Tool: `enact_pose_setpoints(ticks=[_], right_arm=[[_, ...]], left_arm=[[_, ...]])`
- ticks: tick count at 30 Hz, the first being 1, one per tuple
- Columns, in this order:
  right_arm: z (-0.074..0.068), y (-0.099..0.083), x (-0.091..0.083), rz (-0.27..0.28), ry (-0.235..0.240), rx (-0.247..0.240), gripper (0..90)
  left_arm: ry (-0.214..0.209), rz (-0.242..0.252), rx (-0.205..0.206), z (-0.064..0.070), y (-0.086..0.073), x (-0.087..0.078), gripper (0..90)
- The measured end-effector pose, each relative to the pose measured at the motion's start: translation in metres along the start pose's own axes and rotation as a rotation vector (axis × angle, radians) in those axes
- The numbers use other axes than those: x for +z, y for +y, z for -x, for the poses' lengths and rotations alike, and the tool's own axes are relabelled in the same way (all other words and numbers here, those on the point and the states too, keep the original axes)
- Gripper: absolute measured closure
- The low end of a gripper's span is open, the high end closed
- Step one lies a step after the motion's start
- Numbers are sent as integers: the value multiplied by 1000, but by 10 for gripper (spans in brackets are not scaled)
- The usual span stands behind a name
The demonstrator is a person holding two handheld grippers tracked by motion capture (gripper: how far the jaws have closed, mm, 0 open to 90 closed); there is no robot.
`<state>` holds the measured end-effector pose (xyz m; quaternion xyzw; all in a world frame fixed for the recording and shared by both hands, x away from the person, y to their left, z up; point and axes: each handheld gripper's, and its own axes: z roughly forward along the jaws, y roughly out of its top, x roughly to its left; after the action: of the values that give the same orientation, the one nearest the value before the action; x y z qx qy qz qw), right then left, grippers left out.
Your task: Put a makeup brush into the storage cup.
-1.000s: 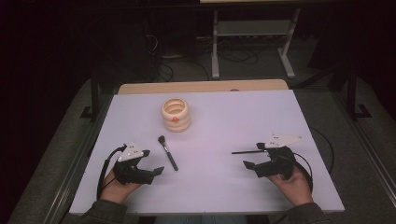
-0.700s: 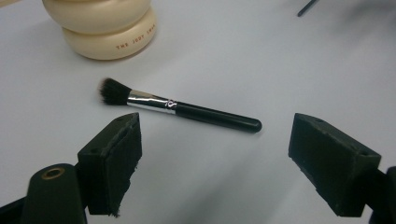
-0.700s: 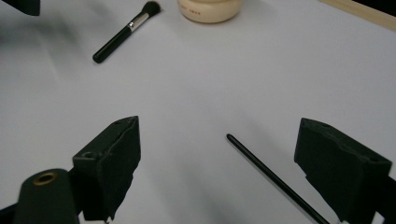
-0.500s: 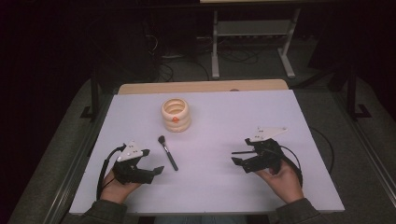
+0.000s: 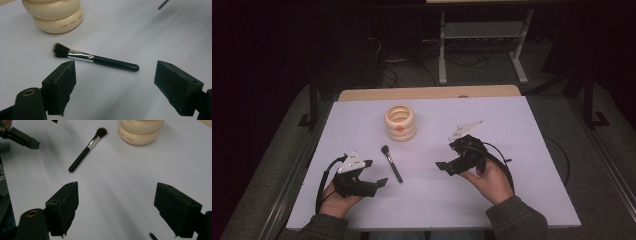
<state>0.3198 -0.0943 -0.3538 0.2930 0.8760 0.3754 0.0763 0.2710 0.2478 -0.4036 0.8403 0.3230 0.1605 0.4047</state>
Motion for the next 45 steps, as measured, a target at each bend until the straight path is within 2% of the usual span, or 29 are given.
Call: enact_pose_setpoints(ticks=[3, 6, 11, 13, 17, 23, 26, 33, 37, 38, 45], right_arm=[[-2, 8, 6, -11, 15, 6, 184], [-6, 23, 20, -29, 53, -3, 167], [-10, 32, 29, -22, 63, -6, 192], [-13, 38, 33, -23, 55, -18, 214], [-18, 49, 42, -29, 46, -10, 237], [-25, 63, 59, -60, 56, -28, 279], [-29, 67, 66, -65, 57, -26, 289], [-37, 72, 87, -87, 62, -51, 336], [-40, 72, 96, -104, 71, -41, 337], [-43, 71, 107, -137, 64, -30, 350], [-50, 70, 131, -183, 55, -18, 405]], left_arm=[[-3, 4, -8, 0, 0, 0, 175], [-1, 3, -5, -1, 0, -1, 175], [-2, 12, -8, -1, 0, -1, 175], [-6, 12, -8, -1, 0, 1, 175], [-1, 12, 0, -2, 0, -1, 175], [0, 13, -6, -3, 0, -1, 175], [-1, 8, 2, -4, 0, -2, 175], [1, 12, -10, -4, -1, -3, 177], [2, 3, -6, -4, -1, -3, 177], [1, 4, -8, -4, -1, -3, 177], [5, 12, -20, -4, -2, -3, 177]])
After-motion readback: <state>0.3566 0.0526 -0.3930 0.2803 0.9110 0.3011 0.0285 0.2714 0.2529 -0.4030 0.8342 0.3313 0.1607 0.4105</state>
